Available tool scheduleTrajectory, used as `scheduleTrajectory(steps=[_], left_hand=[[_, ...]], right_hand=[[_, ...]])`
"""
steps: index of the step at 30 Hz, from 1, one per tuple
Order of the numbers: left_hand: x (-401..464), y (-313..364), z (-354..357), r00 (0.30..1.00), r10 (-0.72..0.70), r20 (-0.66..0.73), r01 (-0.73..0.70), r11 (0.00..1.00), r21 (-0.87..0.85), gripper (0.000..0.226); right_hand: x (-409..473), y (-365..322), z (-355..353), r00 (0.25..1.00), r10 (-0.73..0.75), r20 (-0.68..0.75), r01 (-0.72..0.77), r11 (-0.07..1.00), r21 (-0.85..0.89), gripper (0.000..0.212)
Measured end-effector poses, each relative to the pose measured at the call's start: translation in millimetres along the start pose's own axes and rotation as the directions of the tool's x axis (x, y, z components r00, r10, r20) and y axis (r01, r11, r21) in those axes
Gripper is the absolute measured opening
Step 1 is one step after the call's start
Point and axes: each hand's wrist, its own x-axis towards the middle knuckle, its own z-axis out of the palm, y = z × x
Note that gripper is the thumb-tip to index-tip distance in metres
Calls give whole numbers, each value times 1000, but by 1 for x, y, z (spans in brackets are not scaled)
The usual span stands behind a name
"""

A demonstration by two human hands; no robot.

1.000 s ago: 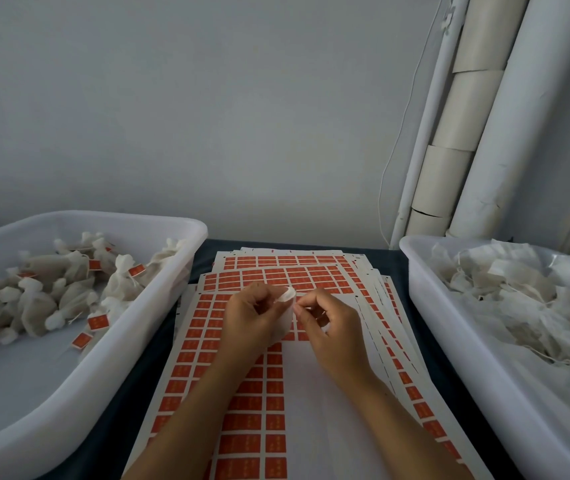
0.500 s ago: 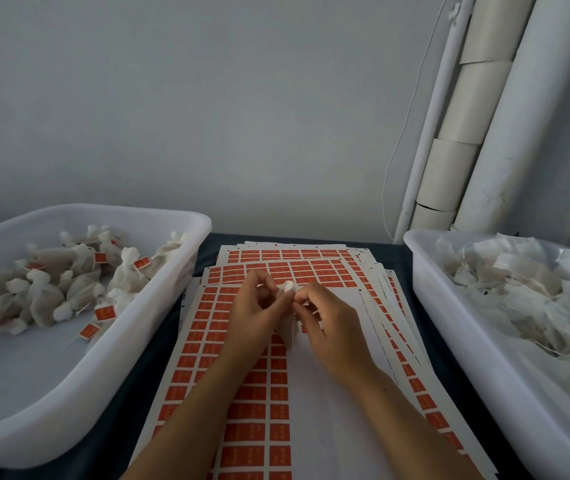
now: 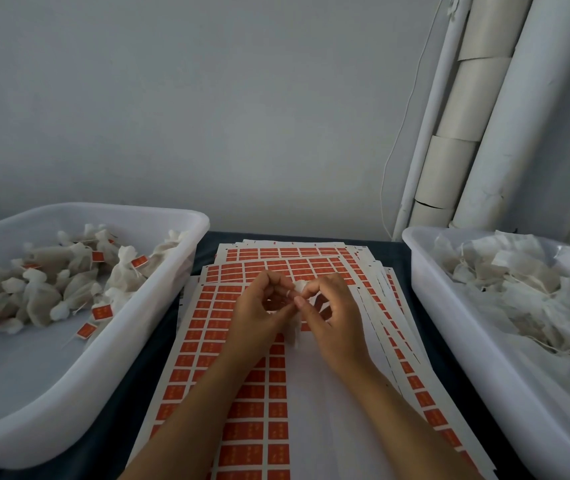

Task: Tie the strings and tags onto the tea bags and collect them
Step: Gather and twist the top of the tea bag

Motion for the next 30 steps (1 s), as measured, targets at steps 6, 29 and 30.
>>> scheduleTrajectory(steps=[6,29,30], left_hand=[[0,1,0,1000,-22,12,23,999,-38,22],[2,-3,-1,996,-32,-78,42,989,139,25],[2,-3,-2,996,-43,-81,53,990,127,24]], right_hand=[[4,-3,0,946,283,156,-321,881,348,41],[5,2,-10,910,341,237,-405,852,330,16],[5,2,-11,911,330,247,-401,850,341,16]])
